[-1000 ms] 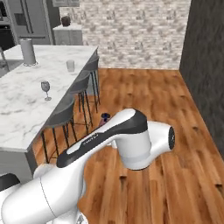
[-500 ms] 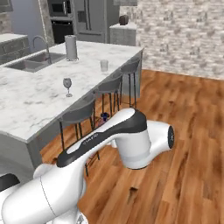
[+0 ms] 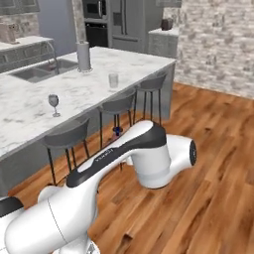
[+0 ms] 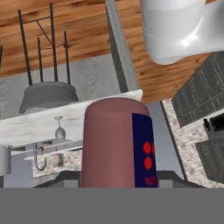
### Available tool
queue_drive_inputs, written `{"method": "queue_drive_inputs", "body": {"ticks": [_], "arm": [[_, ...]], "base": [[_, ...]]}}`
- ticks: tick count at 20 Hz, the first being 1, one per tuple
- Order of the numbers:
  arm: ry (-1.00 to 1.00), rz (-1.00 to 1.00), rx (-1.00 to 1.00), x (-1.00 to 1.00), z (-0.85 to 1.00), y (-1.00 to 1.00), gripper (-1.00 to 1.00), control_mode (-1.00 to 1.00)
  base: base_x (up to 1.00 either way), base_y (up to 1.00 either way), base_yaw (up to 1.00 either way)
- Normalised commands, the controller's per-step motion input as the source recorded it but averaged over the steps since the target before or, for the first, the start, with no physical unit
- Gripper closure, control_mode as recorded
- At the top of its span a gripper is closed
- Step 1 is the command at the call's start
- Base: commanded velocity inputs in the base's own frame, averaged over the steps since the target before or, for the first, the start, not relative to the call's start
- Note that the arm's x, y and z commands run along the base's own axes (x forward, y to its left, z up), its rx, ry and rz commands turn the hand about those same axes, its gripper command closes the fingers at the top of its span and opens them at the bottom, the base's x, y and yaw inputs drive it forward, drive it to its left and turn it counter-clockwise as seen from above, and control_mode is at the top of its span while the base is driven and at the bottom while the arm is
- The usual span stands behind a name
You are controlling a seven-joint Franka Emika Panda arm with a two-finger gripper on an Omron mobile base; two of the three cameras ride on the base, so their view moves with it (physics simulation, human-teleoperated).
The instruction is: There is a wine glass and glass cup on the dining counter. Place the wine bottle next to the wine glass and the juice bottle next to the glass cup.
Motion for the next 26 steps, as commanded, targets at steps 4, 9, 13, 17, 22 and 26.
{"method": "queue_drive_inputs", "body": {"ticks": [4, 9, 13, 17, 22, 26], "arm": [[0.0, 0.0, 0.0, 0.0, 0.0, 0.0, 1.0, 1.0], [0.0, 0.0, 0.0, 0.0, 0.0, 0.0, 1.0, 1.0], [0.0, 0.0, 0.0, 0.0, 0.0, 0.0, 1.0, 1.0], [0.0, 0.0, 0.0, 0.0, 0.0, 0.0, 1.0, 1.0], [0.0, 0.0, 0.0, 0.0, 0.0, 0.0, 1.0, 1.0], [0.0, 0.0, 0.0, 0.0, 0.0, 0.0, 1.0, 1.0]], "base": [[0.86, -0.99, 0.3], [0.8, -0.84, 0.4], [0.7, -0.8, 0.45], [0.71, -0.8, 0.45], [0.69, -0.75, 0.48], [0.63, -0.66, 0.51]]}}
